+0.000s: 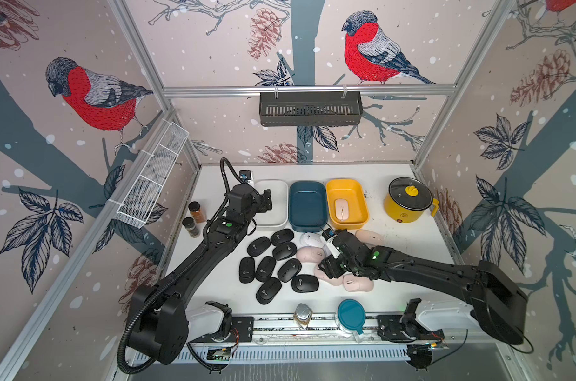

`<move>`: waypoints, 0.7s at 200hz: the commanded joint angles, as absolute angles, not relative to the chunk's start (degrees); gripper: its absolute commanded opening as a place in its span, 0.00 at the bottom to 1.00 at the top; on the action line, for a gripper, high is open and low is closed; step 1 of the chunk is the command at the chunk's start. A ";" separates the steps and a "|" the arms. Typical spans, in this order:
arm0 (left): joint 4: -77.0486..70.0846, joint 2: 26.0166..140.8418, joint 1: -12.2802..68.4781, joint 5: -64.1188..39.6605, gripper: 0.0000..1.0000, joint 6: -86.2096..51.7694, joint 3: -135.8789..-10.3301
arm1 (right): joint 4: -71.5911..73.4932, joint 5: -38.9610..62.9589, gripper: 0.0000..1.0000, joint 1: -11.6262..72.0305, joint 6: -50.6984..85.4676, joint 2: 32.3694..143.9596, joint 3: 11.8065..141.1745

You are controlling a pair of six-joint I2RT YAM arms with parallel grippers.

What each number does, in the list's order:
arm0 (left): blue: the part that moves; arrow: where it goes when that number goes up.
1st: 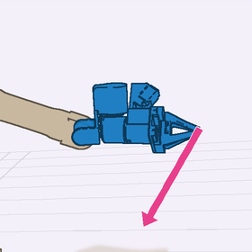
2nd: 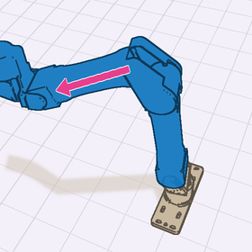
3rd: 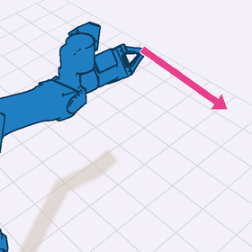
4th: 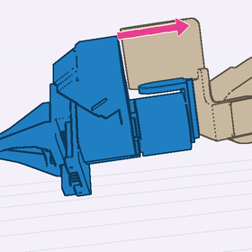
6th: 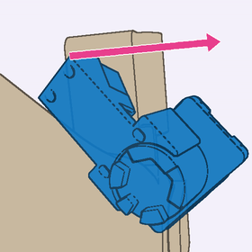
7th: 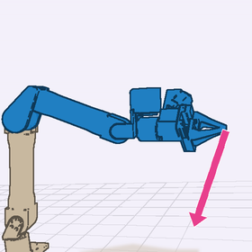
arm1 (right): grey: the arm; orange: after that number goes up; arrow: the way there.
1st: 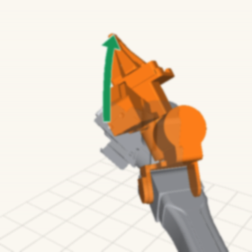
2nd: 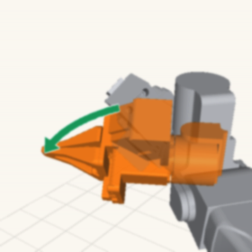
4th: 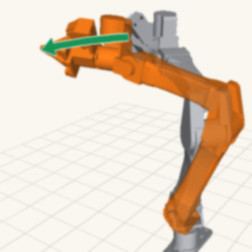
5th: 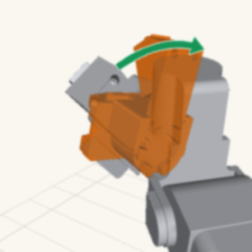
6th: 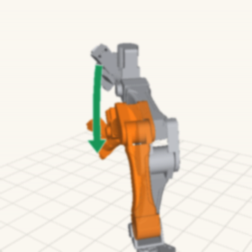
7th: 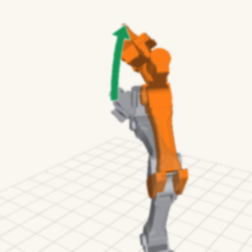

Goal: Place the mice by color into the storage box
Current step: Pick up the mouse from the center of the board.

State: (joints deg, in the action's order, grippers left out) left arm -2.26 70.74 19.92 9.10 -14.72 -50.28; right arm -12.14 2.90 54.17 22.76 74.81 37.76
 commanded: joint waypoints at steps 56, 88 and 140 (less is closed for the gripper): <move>-2.03 71.20 19.98 8.98 0.85 -15.49 -50.60 | -13.44 2.13 0.72 56.99 26.57 78.54 37.26; -2.11 71.40 19.97 9.21 0.86 -15.48 -50.42 | -15.15 0.19 0.71 57.70 26.05 80.38 38.29; -1.71 72.18 19.96 9.23 0.85 -15.99 -50.69 | -19.21 -1.20 0.66 59.14 26.22 82.78 40.25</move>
State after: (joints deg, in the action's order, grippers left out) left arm -2.11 71.96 19.99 9.10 -15.22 -50.28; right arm -15.40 0.58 58.57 25.71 82.06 39.79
